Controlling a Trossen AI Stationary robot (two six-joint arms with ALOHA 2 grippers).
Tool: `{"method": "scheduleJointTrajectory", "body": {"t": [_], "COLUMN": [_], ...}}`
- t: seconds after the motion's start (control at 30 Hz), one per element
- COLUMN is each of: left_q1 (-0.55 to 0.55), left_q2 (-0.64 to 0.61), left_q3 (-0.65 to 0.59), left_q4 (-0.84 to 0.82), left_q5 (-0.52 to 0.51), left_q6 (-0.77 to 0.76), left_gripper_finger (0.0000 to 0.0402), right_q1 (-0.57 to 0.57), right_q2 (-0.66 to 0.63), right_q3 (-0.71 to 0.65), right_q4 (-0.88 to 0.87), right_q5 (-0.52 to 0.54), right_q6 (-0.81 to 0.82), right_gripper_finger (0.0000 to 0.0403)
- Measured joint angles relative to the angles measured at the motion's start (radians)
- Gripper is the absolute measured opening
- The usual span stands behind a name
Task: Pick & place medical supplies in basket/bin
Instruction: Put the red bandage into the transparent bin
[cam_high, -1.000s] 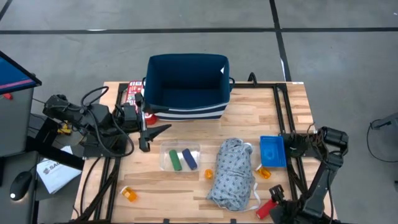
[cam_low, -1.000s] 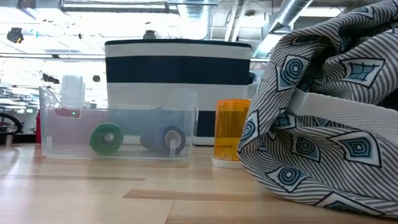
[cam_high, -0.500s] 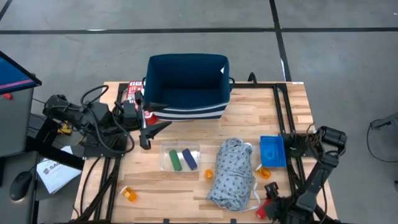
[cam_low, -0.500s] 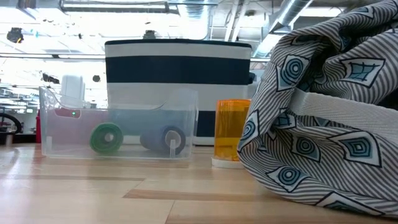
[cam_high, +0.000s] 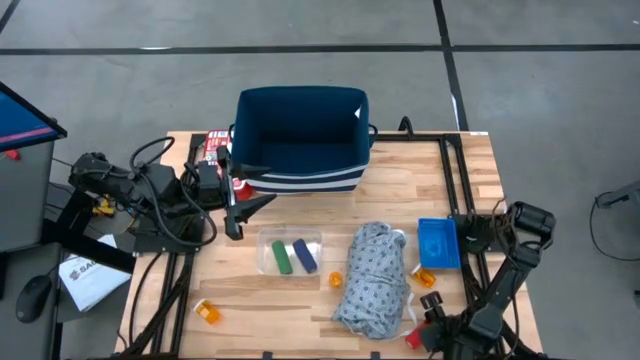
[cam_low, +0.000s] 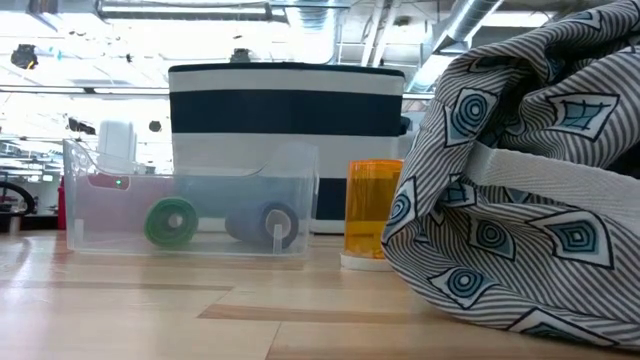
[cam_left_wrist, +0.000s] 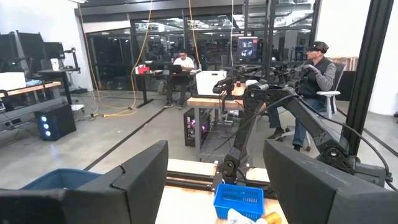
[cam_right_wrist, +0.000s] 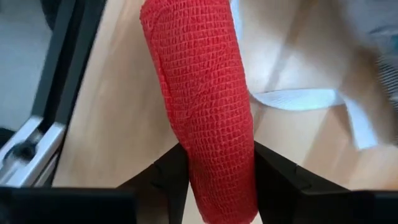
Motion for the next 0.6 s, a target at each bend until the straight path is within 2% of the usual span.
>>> {"method": "scheduleJointTrajectory", "body": {"t": [0.2, 0.47, 0.6], "left_q1": [0.0, 0.0, 0.0], "left_q2": [-0.004, -0.018, -0.026], "left_q3": [0.0, 0.0, 0.0], "left_q4": [-0.003, -0.028, -0.078], "left_q5": [0.0, 0.0, 0.0], "left_q6": [0.003, 0.004, 0.004], "left_gripper_finger": [0.0253, 0.0253, 0.0253], "right_q1": [-0.014, -0.045, -0.135], "right_q2": [-0.061, -0.248, -0.342], "right_q3": [0.072, 0.144, 0.145], "right_q4": [-0.102, -0.172, -0.172], "right_q5": [0.002, 0.004, 0.101], "right_q6": [0.002, 0.092, 0.173], "right_gripper_finger": [0.0143, 0.0138, 0.0138]}}
